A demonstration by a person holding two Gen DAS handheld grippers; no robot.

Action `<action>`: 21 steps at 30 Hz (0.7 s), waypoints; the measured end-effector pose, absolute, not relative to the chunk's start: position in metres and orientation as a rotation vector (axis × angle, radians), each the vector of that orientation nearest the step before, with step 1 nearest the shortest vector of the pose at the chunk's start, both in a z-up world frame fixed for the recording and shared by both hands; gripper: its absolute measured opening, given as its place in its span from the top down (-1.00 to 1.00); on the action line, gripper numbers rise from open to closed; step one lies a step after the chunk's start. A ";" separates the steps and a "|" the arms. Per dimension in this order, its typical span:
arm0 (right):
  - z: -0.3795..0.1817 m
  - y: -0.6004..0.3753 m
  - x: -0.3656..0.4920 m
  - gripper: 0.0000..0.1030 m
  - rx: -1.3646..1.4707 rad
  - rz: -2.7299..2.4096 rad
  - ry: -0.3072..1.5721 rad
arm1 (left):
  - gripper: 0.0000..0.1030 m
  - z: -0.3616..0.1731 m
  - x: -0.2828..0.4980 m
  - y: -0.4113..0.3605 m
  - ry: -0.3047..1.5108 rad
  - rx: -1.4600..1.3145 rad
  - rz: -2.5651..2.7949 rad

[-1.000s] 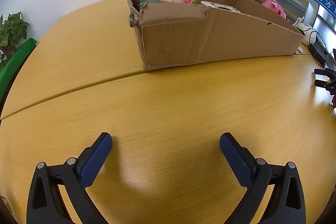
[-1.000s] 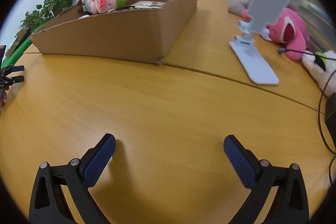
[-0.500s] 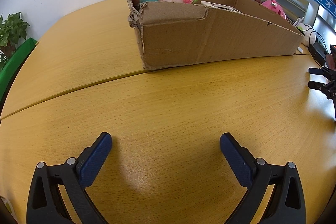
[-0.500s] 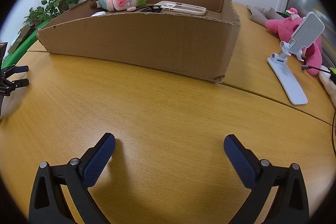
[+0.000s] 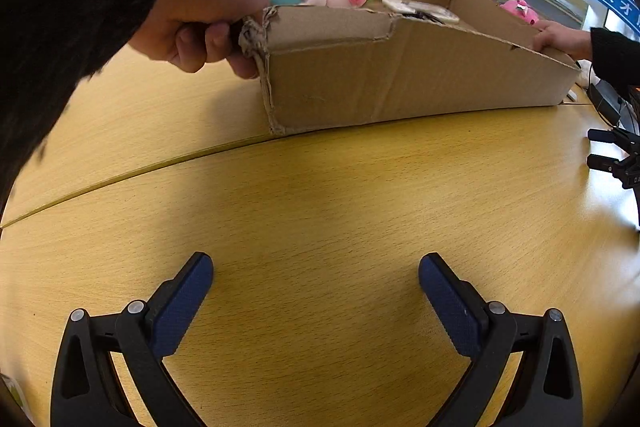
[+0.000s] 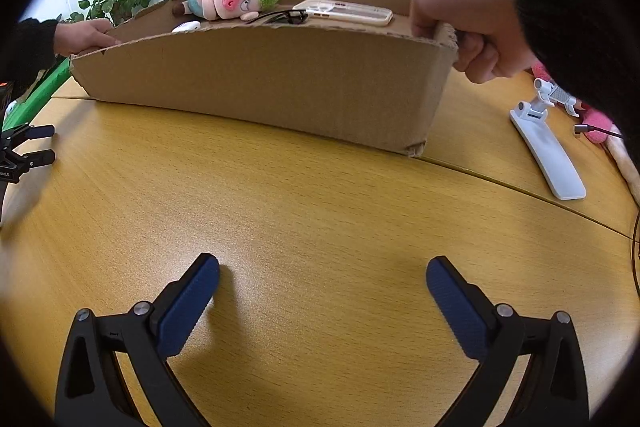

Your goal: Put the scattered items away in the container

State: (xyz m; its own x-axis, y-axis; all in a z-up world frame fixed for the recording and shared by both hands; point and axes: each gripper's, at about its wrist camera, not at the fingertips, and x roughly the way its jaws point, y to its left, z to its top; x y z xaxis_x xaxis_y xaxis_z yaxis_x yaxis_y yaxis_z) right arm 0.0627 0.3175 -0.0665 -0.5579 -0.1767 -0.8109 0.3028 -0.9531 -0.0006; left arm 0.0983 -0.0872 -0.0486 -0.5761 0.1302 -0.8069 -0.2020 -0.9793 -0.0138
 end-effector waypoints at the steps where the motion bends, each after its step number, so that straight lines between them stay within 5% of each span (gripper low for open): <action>1: -0.066 0.318 0.063 -1.00 1.303 -2.547 0.203 | -1.00 -0.049 0.098 -0.087 0.118 -1.338 2.631; 21: -0.065 0.319 0.064 -1.00 1.304 -2.549 0.204 | -1.00 -0.050 0.097 -0.086 0.117 -1.340 2.635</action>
State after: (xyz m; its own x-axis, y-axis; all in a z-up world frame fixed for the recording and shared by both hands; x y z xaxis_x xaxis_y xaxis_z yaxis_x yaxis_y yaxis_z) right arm 0.0641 0.3192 -0.0655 -0.5580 -0.1745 -0.8113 0.3012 -0.9536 -0.0021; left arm 0.0969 -0.0865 -0.0502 -0.5763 0.1265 -0.8074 -0.1973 -0.9803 -0.0127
